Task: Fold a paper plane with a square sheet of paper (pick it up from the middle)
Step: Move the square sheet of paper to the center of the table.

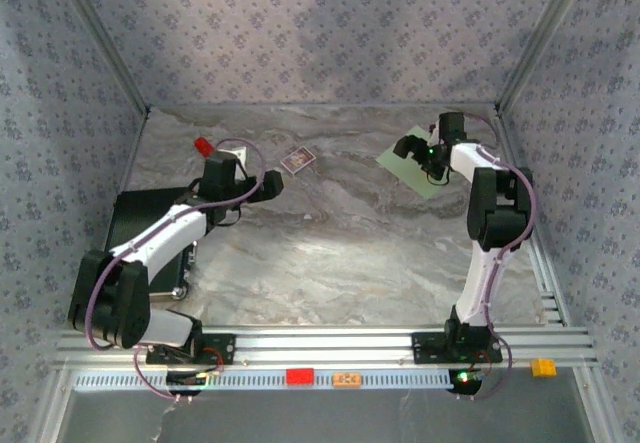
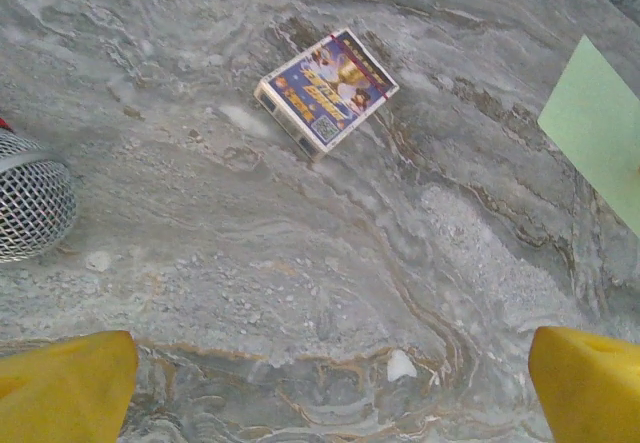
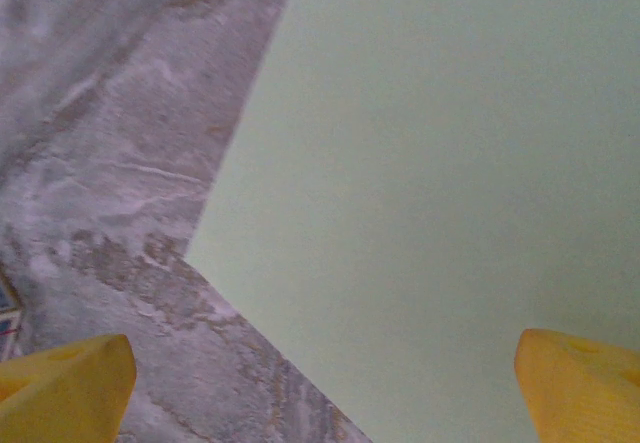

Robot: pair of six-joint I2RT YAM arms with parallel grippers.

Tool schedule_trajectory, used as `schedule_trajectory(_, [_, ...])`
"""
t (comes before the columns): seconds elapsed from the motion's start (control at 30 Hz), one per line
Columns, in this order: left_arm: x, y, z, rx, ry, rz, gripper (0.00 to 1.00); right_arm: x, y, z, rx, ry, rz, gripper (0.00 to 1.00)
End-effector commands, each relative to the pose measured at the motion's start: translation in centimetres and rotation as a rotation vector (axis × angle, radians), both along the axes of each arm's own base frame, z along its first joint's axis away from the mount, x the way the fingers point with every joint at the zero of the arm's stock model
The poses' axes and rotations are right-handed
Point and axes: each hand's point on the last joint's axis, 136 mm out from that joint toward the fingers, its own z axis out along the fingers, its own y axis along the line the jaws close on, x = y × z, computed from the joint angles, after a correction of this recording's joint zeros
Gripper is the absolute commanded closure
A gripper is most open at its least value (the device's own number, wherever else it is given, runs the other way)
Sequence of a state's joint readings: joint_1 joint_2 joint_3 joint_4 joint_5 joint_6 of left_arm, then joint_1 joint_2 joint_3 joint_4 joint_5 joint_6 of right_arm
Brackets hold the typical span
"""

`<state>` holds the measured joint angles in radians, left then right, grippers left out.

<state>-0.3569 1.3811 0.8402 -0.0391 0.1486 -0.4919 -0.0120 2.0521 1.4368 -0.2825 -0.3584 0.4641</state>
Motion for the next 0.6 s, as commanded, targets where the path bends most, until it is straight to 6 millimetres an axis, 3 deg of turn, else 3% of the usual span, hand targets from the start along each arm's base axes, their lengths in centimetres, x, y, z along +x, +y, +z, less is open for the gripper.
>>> schedule_trajectory(0.0, [0.1, -0.1, 0.8, 0.006, 0.0, 0.004, 0.0, -1.1, 0.2, -1.5, -0.024, 0.092, 0.005, 0.01])
schedule_trajectory(0.27, [-1.4, 1.1, 1.3, 0.036, -0.015, 0.025, 0.0, -4.1, 1.4, -3.3, -0.039, 0.161, 0.064, 0.01])
schedule_trajectory(0.57, [-3.0, 3.6, 1.2, 0.091, -0.031, 0.106, 0.0, -9.8, 5.6, -4.3, -0.056, 0.203, 0.216, 0.01])
